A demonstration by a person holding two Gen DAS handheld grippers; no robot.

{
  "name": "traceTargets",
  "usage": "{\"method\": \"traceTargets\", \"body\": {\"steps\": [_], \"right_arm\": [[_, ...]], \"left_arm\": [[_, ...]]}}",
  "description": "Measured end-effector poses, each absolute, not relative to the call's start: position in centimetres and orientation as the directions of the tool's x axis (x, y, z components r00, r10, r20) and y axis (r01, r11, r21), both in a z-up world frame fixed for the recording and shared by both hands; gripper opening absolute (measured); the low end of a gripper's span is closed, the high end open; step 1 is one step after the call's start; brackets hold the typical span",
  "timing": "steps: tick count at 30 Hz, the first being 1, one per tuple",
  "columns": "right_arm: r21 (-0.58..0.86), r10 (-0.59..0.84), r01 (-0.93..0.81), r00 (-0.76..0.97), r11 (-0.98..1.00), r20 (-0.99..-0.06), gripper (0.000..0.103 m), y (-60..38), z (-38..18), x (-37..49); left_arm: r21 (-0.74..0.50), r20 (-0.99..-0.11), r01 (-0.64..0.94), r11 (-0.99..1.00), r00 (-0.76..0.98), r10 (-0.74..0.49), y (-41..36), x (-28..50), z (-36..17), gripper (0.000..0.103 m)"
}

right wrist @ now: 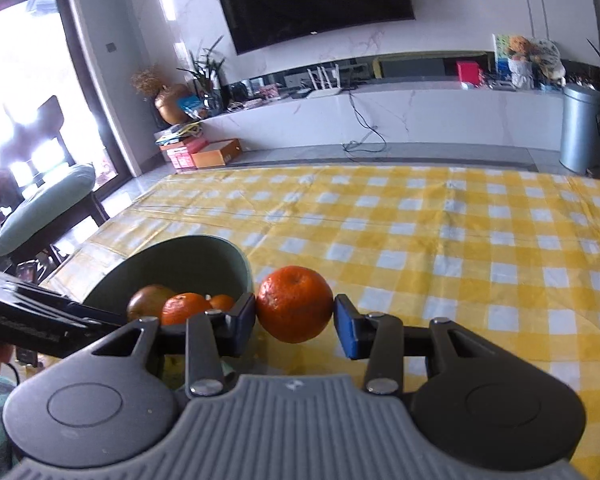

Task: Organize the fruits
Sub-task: 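Release the orange into the colander with the left tool while the right tool grasps another orange, then carry the orange into the colander with the right tool and release it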

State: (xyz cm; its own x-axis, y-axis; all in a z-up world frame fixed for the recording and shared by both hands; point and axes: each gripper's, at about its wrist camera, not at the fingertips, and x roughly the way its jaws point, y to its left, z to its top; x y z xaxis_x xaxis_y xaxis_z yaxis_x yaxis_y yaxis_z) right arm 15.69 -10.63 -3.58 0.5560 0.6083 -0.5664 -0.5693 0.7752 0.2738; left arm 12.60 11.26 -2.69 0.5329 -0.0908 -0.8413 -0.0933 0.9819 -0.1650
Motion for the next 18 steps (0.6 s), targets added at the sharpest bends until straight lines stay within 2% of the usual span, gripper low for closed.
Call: {"method": "traceTargets", "body": {"steps": [7,9,18], "right_arm": [[0.224,0.651,-0.671,0.494,0.707,-0.577,0.040,-8.1,-1.9,13.6],[0.197,0.654,-0.704,0.468,0.683,-0.594,0.040,-7.4,-1.7,13.3],[0.113,0.592,-0.829,0.289,0.548,-0.752,0.040,-2.8,-0.9,13.8]], "left_arm": [[-0.132,-0.866,-0.072,0.989,0.493,-0.079,11.5,12.2,-3.8,0.065],[-0.121,-0.876,-0.098,0.988,0.478,-0.060,12.1,11.9,-4.2,0.057],[-0.163,-0.869,-0.148,0.976,0.489,-0.071,14.0,10.3,-3.9,0.051]]}}
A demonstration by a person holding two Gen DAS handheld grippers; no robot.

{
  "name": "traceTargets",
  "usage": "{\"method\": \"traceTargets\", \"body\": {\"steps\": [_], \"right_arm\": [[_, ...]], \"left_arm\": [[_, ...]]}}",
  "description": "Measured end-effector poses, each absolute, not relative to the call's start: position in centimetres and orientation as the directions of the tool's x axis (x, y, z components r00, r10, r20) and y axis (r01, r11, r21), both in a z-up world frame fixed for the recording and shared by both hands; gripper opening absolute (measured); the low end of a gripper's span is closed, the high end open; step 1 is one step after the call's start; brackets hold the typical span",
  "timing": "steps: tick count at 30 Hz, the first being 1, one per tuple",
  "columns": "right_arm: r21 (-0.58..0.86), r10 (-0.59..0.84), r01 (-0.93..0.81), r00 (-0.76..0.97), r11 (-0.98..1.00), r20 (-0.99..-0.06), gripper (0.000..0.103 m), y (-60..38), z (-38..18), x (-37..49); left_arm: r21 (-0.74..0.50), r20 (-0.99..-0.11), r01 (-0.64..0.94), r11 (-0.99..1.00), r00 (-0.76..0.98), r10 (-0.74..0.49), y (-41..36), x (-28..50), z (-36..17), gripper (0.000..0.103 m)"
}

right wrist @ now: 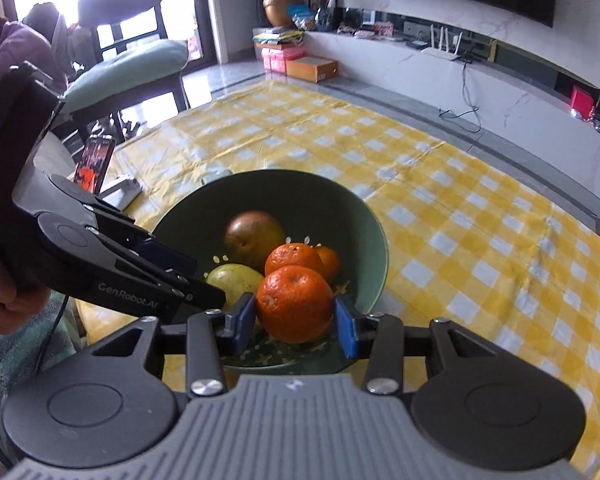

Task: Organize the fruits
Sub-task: 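Carry the orange into the colander with the right tool and release it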

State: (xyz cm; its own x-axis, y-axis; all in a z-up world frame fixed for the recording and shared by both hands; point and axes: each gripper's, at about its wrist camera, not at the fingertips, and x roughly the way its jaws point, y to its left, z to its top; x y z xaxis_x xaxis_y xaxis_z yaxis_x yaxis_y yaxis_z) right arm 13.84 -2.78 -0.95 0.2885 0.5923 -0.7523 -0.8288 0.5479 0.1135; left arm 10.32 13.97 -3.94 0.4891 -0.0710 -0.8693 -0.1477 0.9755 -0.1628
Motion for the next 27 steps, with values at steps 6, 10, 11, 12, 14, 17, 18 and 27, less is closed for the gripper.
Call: {"method": "traceTargets", "body": {"steps": [6,10,11,12,14,17,18,27], "right_arm": [[0.096,0.462,-0.856,0.176,0.508,-0.869,0.040,0.7,-1.2,14.5],[0.047,0.329,-0.868,0.137,0.495,-0.934,0.040,2.6,-2.2,14.8],[0.037,0.310,-0.874,0.132,0.485,-0.941,0.040,3.0,-2.4,14.8],[0.031,0.294,-0.878,0.127,0.478,-0.947,0.040,3.3,-2.5,14.8],[0.021,0.261,-0.881,0.117,0.473,-0.958,0.040,3.8,-2.7,14.9],[0.003,0.218,-0.885,0.111,0.465,-0.970,0.040,4.6,-2.9,15.0],[-0.002,0.209,-0.886,0.112,0.463,-0.972,0.040,4.7,-3.0,15.0],[-0.002,0.191,-0.874,0.108,0.486,-0.976,0.040,5.2,-3.4,15.0]], "left_arm": [[-0.144,-0.862,-0.174,0.974,0.505,-0.037,14.8,9.7,-3.7,0.035],[-0.165,-0.853,-0.171,0.971,0.520,-0.053,15.1,9.5,-3.4,0.036],[-0.166,-0.849,-0.168,0.972,0.525,-0.054,15.1,9.4,-3.2,0.039],[-0.169,-0.845,-0.162,0.972,0.532,-0.058,15.2,9.3,-3.0,0.039],[-0.179,-0.834,-0.142,0.974,0.546,-0.074,15.4,9.2,-2.5,0.040],[-0.169,-0.822,-0.093,0.981,0.563,-0.088,15.5,9.3,-1.5,0.041],[-0.148,-0.819,-0.074,0.986,0.569,-0.080,15.4,9.4,-1.0,0.042],[0.046,-0.827,0.173,0.984,0.559,-0.059,15.1,9.3,2.7,0.043]]}}
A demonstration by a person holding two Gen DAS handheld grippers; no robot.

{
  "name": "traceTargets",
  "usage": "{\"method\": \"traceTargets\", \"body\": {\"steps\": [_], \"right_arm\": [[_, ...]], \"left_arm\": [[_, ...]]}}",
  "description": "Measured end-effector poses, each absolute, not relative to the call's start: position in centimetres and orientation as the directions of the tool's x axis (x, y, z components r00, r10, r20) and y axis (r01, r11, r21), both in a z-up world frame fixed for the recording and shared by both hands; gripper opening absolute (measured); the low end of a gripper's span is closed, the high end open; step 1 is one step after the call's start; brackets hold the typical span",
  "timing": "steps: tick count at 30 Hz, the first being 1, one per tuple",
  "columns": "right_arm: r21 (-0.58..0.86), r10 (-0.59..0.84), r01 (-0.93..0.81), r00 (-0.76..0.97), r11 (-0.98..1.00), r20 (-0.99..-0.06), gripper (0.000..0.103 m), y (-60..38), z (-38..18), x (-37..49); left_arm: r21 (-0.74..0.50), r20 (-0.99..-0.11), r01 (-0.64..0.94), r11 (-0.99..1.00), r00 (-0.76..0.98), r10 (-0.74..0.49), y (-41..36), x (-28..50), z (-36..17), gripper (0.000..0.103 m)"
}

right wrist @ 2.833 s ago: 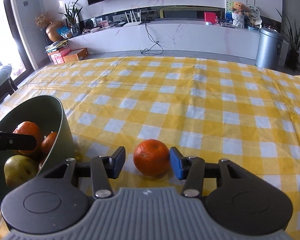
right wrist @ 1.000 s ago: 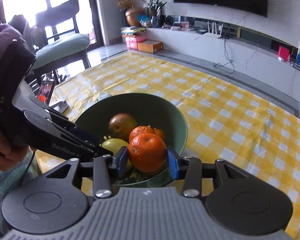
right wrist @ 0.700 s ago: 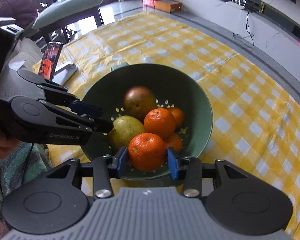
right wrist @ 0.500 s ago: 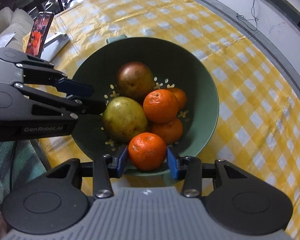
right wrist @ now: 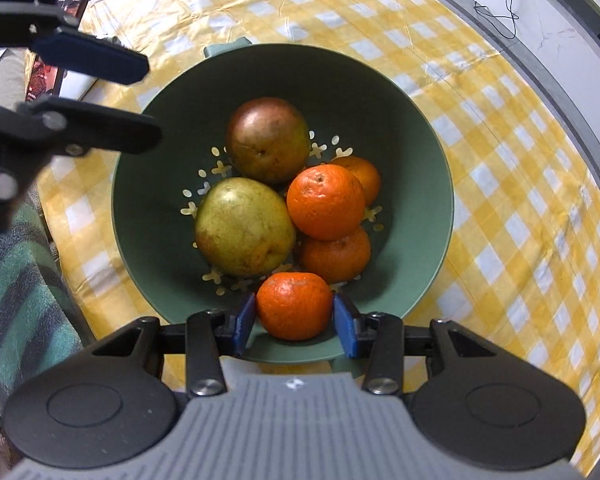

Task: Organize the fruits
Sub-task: 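Carry the orange into the colander with the right tool and release it, then withdraw both open tools from the colander toward the kiwis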

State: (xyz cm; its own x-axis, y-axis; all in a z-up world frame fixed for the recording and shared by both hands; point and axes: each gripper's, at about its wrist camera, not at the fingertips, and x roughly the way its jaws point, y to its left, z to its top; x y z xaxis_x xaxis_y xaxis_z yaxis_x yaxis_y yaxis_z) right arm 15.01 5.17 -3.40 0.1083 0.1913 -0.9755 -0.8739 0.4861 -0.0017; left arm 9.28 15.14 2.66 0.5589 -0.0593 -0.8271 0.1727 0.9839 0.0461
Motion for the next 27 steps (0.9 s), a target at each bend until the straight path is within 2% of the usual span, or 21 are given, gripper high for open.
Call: {"method": "traceTargets", "body": {"steps": [5,8,11,16,20,24,27], "right_arm": [[0.015,0.212,-0.864,0.106,0.502,-0.971,0.042,5.0,-3.4,15.0],[0.024,0.262,-0.857,0.130,0.514,-0.956,0.053,4.3,-2.4,14.8],[0.022,0.320,-0.848,0.176,0.530,-0.931,0.054,3.3,-1.0,13.8],[0.052,0.409,-0.796,0.253,0.603,-0.877,0.056,0.5,0.5,12.2],[0.082,0.450,-0.733,0.322,0.675,-0.833,0.059,-2.4,1.0,10.8],[0.106,0.462,-0.645,0.413,0.757,-0.785,0.061,-5.6,1.3,9.8],[0.096,0.442,-0.565,0.517,0.820,-0.733,0.067,-8.4,1.3,9.4]], "left_arm": [[0.039,-0.822,0.243,0.969,0.560,-0.107,17.7,8.5,3.4,0.048],[0.079,-0.815,0.267,0.960,0.572,-0.092,19.5,7.9,3.2,0.051],[0.150,-0.787,0.294,0.944,0.613,-0.066,20.9,7.1,2.3,0.051],[0.336,-0.750,0.295,0.894,0.659,0.064,22.3,6.1,-1.5,0.052],[0.473,-0.677,0.294,0.831,0.724,0.129,23.0,4.8,-4.8,0.052],[0.522,-0.623,0.279,0.806,0.771,0.136,23.4,3.9,-6.8,0.052],[0.523,-0.618,0.272,0.808,0.774,0.139,23.8,4.0,-7.7,0.052]]}}
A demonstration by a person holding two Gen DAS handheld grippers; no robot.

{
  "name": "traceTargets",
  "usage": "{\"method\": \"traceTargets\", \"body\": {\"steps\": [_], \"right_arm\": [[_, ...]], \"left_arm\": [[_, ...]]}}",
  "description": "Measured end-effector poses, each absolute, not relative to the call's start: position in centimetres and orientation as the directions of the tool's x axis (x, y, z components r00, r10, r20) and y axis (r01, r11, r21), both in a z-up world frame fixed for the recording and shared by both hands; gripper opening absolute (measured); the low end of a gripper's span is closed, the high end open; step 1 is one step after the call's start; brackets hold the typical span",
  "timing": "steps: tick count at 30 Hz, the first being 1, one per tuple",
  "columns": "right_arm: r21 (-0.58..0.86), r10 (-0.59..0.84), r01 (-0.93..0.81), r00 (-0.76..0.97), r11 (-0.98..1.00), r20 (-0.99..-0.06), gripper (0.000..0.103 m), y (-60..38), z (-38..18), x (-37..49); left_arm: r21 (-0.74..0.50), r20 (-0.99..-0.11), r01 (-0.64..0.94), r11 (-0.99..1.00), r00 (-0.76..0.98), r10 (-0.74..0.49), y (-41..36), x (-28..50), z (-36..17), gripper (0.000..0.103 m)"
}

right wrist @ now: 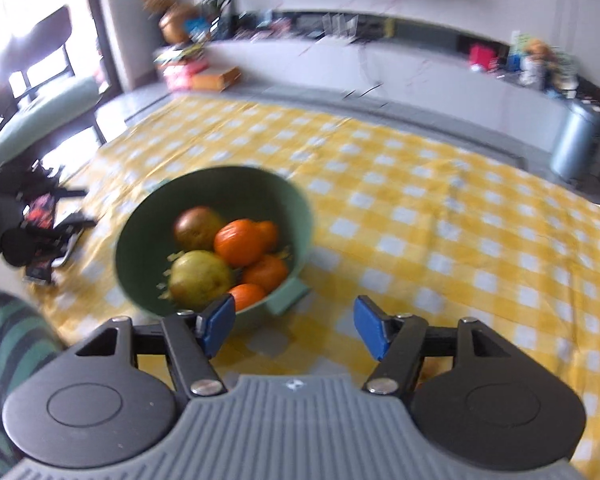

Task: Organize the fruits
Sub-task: 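Withdraw both open tools from the colander toward the kiwis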

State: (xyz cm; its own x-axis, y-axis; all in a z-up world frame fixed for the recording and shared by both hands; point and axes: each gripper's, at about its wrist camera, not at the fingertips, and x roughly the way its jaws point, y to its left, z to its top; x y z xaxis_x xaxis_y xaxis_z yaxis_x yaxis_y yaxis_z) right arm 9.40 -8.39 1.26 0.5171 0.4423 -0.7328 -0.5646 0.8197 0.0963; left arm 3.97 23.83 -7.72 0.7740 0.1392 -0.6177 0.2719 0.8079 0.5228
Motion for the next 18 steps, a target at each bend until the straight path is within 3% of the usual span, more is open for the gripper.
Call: {"method": "traceTargets", "body": {"steps": [8,16,18], "right_arm": [[0.130,0.315,-0.333,0.595,0.934,-0.740,0.068,-15.1,-1.3,9.9],[0.093,0.251,-0.284,0.589,0.954,-0.769,0.068,-16.8,-3.8,9.9],[0.085,0.252,-0.296,0.591,0.951,-0.766,0.067,-16.7,-4.1,9.9]], "left_arm": [[0.486,-0.640,0.276,0.829,0.759,0.123,25.1,3.7,-8.0,0.052],[0.472,-0.589,0.246,0.846,0.802,0.096,23.1,3.8,-3.1,0.053],[0.448,-0.591,0.241,0.861,0.802,0.083,21.8,4.1,-1.5,0.060]]}}
